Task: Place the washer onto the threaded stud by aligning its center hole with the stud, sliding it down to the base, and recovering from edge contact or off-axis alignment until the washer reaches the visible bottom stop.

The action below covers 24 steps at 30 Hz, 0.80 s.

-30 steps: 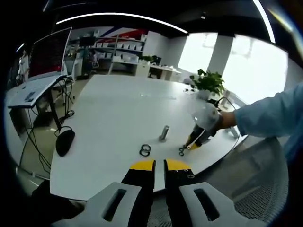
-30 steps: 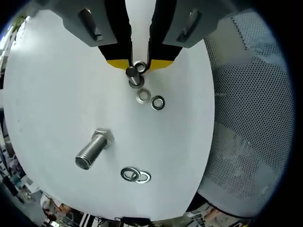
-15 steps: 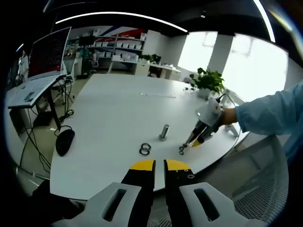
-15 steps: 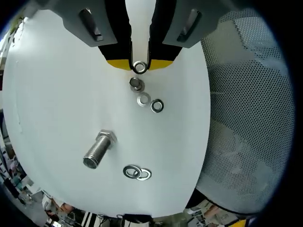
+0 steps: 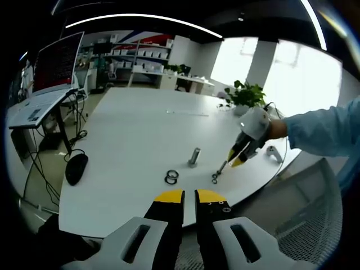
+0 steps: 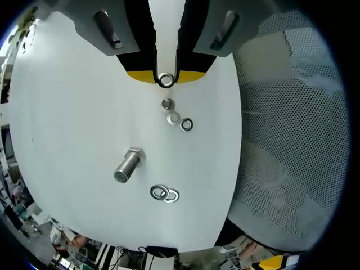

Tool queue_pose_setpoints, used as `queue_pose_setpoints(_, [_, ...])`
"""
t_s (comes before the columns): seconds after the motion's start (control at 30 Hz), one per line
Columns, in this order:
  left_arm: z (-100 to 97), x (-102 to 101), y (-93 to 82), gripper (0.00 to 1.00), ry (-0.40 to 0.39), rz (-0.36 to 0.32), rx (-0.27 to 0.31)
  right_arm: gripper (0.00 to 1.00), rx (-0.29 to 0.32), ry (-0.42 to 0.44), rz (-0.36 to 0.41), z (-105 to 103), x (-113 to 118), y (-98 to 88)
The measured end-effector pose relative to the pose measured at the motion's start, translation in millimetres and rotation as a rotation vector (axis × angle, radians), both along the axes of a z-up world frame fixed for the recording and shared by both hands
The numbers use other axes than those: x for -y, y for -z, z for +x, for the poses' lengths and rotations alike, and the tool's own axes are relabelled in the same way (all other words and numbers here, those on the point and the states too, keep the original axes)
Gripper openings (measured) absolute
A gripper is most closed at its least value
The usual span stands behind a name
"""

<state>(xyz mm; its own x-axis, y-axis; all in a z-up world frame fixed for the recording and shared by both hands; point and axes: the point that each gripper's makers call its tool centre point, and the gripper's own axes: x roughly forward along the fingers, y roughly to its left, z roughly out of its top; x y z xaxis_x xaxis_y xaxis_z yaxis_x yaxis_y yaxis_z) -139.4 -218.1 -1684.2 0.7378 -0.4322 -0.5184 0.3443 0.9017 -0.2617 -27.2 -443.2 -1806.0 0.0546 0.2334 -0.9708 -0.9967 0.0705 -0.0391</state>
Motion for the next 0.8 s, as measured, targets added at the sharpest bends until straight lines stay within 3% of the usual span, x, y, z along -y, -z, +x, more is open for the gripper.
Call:
queue_pose_setpoints(0.4, [0.2,-0.5,-0.7,0.05,-0.001,0.0,0.004,0.13,0.009,-0.044,0.018,0.4,-11.8,-27.7])
queue_pose_setpoints(0.8, [0.6,-0.9,-1.8,0.03,0.0,0.0,0.013,0.13,0.01,-0.092,-0.001,-4.9,-21.8,-24.0])
